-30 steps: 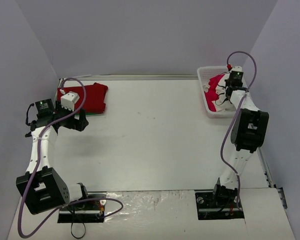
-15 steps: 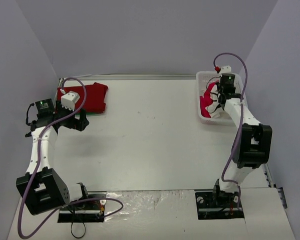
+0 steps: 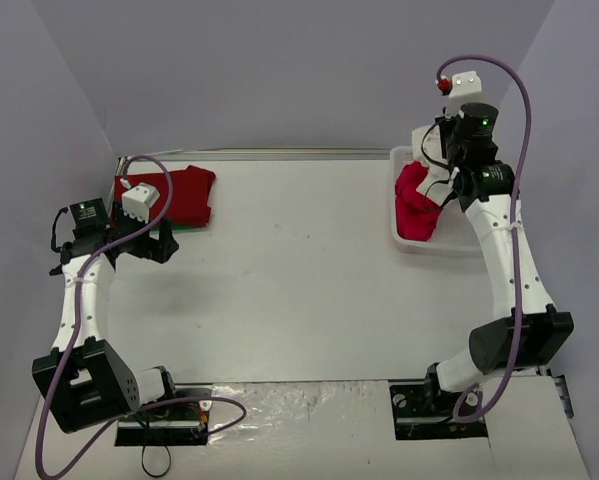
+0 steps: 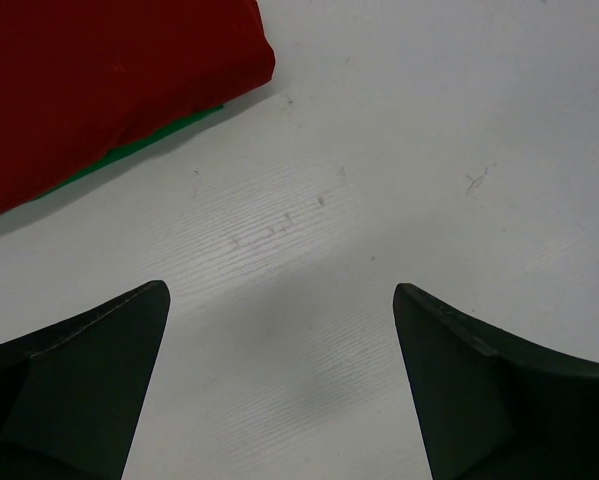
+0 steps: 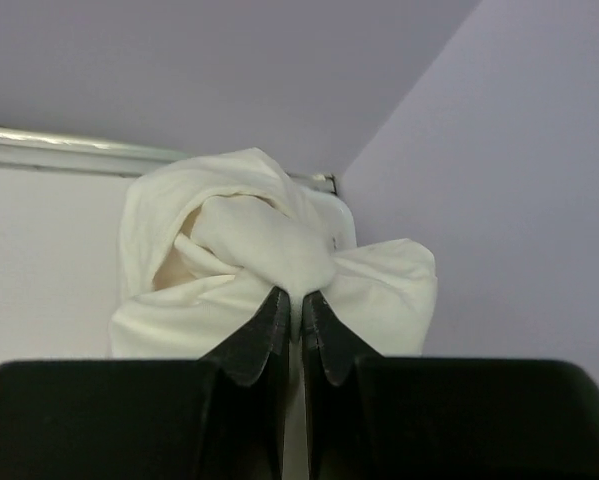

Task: Fold and stack the t-shirts
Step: Grab crumpled tshirt from bin with the right arm, then move the tshirt to the center of the board

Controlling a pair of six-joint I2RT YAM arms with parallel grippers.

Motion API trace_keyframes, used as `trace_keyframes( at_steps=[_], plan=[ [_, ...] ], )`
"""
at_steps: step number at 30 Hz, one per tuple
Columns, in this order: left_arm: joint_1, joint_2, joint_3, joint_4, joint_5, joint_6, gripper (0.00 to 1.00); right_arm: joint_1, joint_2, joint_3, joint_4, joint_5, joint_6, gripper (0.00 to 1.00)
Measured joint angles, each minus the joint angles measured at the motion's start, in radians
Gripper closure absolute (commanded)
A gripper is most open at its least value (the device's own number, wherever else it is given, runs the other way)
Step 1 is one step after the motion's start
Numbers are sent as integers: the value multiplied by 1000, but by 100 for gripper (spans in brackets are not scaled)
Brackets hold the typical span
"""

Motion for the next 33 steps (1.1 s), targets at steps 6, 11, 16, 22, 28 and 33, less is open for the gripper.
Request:
trace_keyframes(
  at_steps=[6,11,16,22,28,33],
  plan=[
    [0,-11,0,0,-1,0,6,172,-75,109,-72,-69,11,100],
    [0,-11,0,0,-1,0,6,327,-82,98,-137,-162,10,100],
    [0,-11,0,0,-2,0,6,375,-73,24,-210,-358,-1,30],
    [1,-11,0,0,-1,0,6,397,-24,-55,-265,-422,-62,0],
    [1,-10,0,-2,3,0,6,354,61,-122,-260,-350,-61,0],
    [1,-8,0,-11,8,3,6,271,189,-153,-236,-334,-42,0]
  ],
)
